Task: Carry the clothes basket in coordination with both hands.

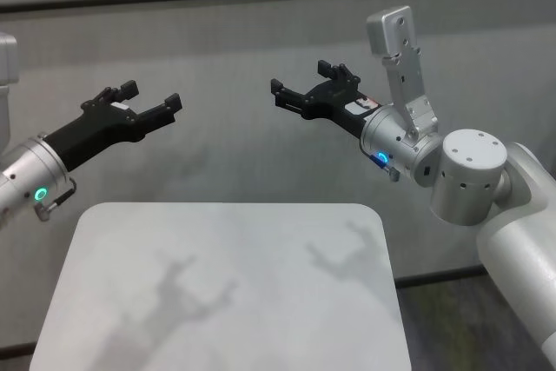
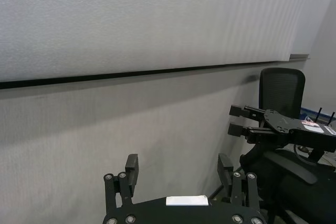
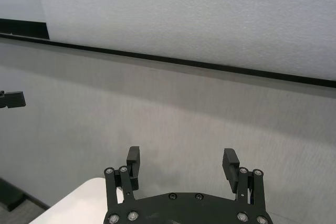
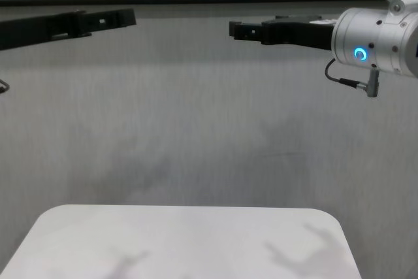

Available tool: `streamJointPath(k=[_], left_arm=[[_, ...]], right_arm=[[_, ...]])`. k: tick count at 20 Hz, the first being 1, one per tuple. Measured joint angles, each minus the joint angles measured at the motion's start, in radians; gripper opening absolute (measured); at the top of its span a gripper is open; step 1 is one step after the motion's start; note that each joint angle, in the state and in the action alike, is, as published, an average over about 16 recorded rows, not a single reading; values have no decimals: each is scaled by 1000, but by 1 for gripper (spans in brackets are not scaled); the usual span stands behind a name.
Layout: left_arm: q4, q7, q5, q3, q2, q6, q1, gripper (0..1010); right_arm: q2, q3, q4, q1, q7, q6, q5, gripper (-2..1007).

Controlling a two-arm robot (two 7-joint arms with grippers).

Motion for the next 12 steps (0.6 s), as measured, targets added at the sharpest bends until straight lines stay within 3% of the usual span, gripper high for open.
streamJointPath(k=[12], left_arm=[[0,0,0,0,0,0,0,1000]], right_arm=[[0,0,0,0,0,0,0,1000]])
